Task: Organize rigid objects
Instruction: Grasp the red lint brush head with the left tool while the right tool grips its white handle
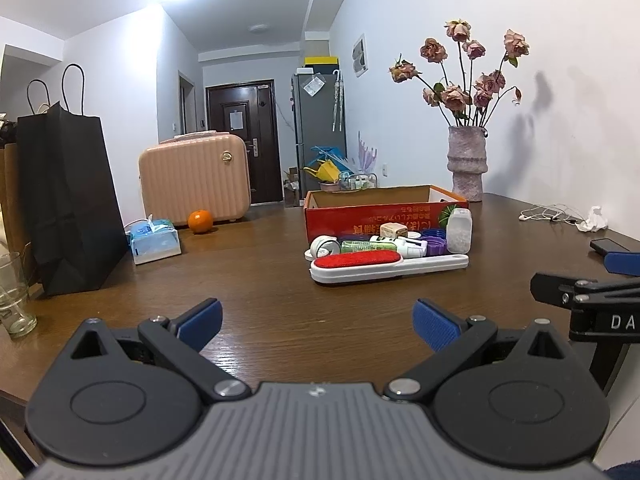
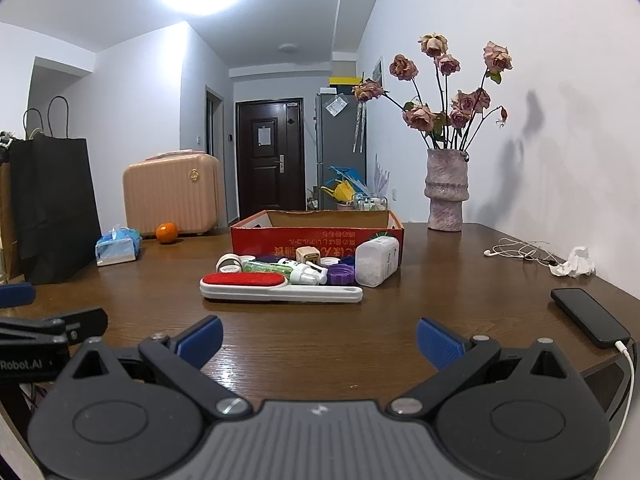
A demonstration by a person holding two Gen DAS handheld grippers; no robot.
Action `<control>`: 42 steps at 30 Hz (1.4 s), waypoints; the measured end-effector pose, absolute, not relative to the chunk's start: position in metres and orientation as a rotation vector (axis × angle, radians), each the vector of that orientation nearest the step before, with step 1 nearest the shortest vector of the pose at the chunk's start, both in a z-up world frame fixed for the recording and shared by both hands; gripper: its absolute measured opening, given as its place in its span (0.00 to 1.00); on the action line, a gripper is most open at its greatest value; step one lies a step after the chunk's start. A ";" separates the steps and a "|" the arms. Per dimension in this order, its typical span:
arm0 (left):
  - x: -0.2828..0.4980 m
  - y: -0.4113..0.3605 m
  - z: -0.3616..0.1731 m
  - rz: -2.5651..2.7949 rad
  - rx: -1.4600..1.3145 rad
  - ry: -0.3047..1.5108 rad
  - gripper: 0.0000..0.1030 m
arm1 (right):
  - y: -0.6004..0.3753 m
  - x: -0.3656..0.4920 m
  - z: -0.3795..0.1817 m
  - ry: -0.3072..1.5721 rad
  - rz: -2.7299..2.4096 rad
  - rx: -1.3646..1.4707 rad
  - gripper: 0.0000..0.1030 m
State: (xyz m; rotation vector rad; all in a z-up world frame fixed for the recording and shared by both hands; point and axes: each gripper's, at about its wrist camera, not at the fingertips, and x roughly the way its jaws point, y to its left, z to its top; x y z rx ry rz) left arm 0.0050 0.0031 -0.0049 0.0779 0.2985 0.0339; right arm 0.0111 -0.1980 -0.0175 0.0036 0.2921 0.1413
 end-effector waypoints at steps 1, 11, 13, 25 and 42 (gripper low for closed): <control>0.005 0.004 -0.005 0.034 0.075 0.302 1.00 | -0.197 0.011 -0.018 0.292 0.143 0.001 1.00; 0.059 0.016 -0.004 0.021 0.099 0.311 1.00 | -0.207 0.053 -0.026 0.290 0.073 -0.012 1.00; 0.082 0.018 -0.005 0.020 0.081 0.305 1.00 | -0.216 0.074 -0.028 0.318 0.056 0.007 1.00; 0.232 0.030 -0.014 -0.096 0.023 0.555 1.00 | -0.266 0.215 -0.031 0.513 0.210 0.182 1.00; 0.302 0.054 -0.039 -0.089 -0.277 0.742 0.73 | -0.262 0.302 -0.059 0.687 0.292 0.173 0.25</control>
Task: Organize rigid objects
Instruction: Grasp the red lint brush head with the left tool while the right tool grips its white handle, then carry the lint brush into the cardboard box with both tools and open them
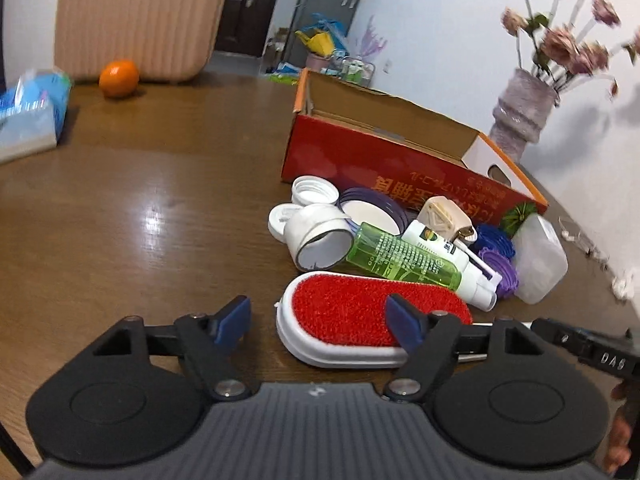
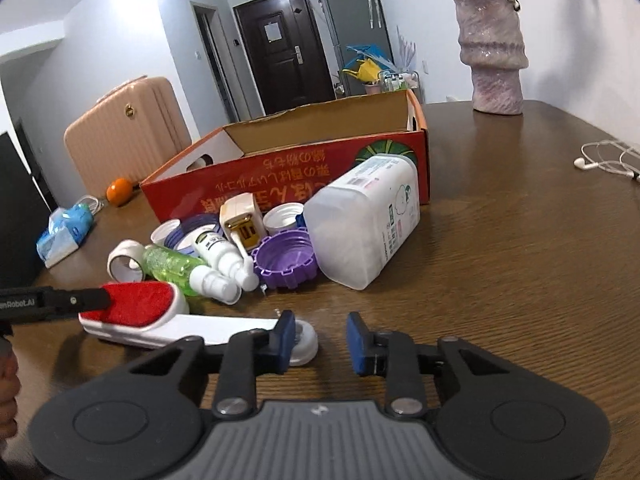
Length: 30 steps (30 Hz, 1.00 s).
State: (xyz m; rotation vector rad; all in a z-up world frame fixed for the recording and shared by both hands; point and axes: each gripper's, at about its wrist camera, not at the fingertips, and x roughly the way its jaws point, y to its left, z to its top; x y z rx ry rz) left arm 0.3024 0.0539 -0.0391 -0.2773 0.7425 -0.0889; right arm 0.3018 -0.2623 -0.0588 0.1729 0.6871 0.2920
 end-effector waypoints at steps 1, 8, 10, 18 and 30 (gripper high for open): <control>0.302 0.056 -0.040 -0.089 -0.296 0.748 0.72 | -0.263 0.302 -0.059 0.688 0.293 0.182 0.24; 0.288 0.053 -0.035 -0.105 -0.359 0.743 0.54 | -0.263 0.297 -0.057 0.688 0.299 0.215 0.12; 0.272 0.050 -0.029 -0.122 -0.354 0.720 0.51 | -0.263 0.283 -0.051 0.657 0.277 0.195 0.12; 0.212 0.015 -0.019 -0.269 -0.327 0.699 0.15 | -0.262 0.195 -0.036 0.550 0.322 0.210 0.06; 0.195 0.001 -0.012 -0.245 -0.386 0.729 0.67 | -0.357 0.215 -0.025 0.596 0.173 0.193 0.31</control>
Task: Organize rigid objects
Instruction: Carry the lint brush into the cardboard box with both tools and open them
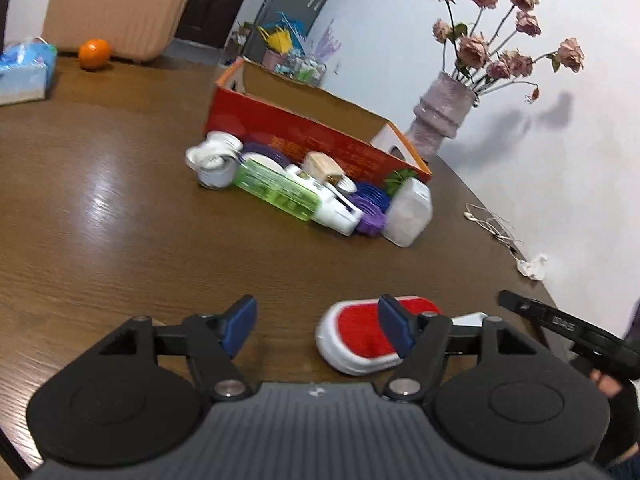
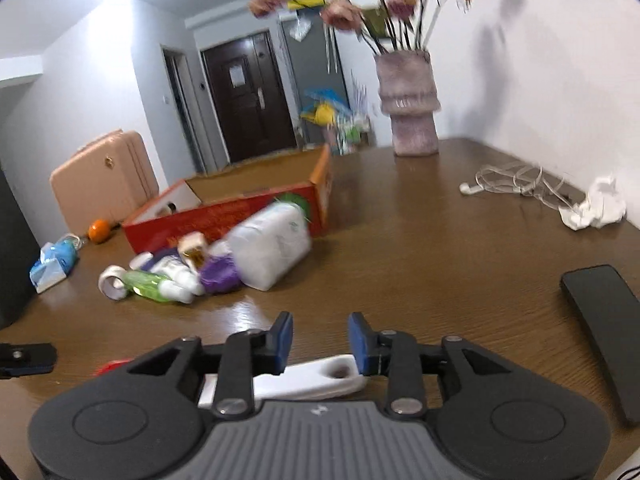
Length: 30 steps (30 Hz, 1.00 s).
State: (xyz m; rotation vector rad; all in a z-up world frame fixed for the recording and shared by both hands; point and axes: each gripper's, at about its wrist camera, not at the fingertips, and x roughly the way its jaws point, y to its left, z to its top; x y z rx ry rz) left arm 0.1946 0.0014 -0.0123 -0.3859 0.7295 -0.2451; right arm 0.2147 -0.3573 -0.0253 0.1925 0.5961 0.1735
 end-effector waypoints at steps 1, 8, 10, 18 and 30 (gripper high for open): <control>0.195 -0.002 -0.013 -0.249 -0.395 0.742 0.67 | -0.362 0.222 -0.028 0.636 0.191 0.198 0.31; 0.209 -0.021 -0.028 -0.236 -0.424 0.817 0.63 | -0.377 0.247 -0.049 0.748 0.272 0.190 0.18; 0.211 -0.024 -0.031 -0.239 -0.429 0.829 0.58 | -0.378 0.247 -0.050 0.747 0.282 0.197 0.17; 0.223 -0.023 -0.040 -0.228 -0.437 0.839 0.42 | -0.373 0.239 -0.054 0.739 0.295 0.225 0.14; 0.259 0.003 -0.003 -0.241 -0.418 0.690 0.43 | -0.350 0.237 -0.024 0.607 0.243 0.336 0.14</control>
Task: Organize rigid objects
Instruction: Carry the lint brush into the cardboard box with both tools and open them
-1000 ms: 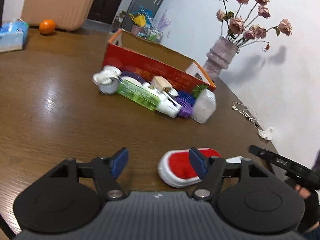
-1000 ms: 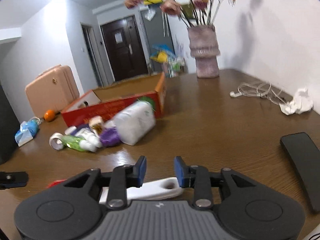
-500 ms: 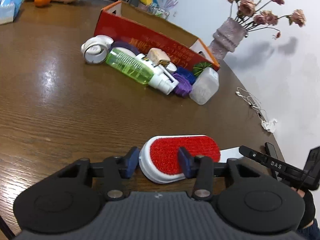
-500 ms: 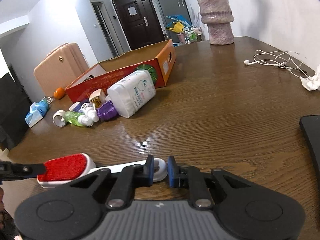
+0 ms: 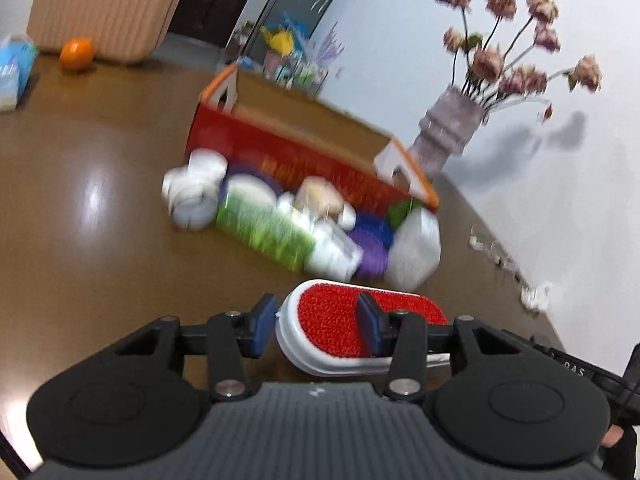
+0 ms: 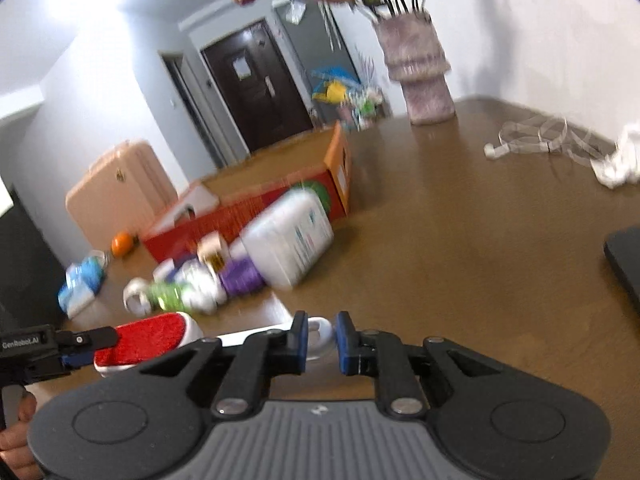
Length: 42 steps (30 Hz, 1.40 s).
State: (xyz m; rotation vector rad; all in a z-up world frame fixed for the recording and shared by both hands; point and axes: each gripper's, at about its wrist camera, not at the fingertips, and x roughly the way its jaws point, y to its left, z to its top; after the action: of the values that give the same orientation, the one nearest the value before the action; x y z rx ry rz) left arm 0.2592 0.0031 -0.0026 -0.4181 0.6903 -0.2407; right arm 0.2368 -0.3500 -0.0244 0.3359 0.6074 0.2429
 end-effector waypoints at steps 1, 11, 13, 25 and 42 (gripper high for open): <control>0.269 0.006 0.006 -0.240 -0.421 0.671 0.43 | -0.346 0.243 -0.017 0.586 0.243 0.332 0.14; 0.422 0.030 0.078 -0.247 -0.340 0.541 0.43 | -0.315 0.385 0.046 0.476 0.241 0.334 0.14; 0.458 0.036 0.075 -0.248 -0.329 0.559 0.43 | -0.310 0.424 0.044 0.503 0.247 0.354 0.14; 0.639 0.032 0.008 -0.087 -0.150 0.762 0.47 | -0.267 0.615 -0.003 0.746 0.237 0.160 0.10; 0.457 0.039 0.091 -0.116 0.139 0.551 0.91 | -0.278 0.458 0.087 0.565 0.250 -0.136 0.47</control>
State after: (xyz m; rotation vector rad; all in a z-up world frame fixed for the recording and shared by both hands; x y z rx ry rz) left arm 0.4566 0.0387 0.0913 0.1387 0.5509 -0.1157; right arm 0.4582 -0.2777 0.0868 -0.1361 0.5647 0.2502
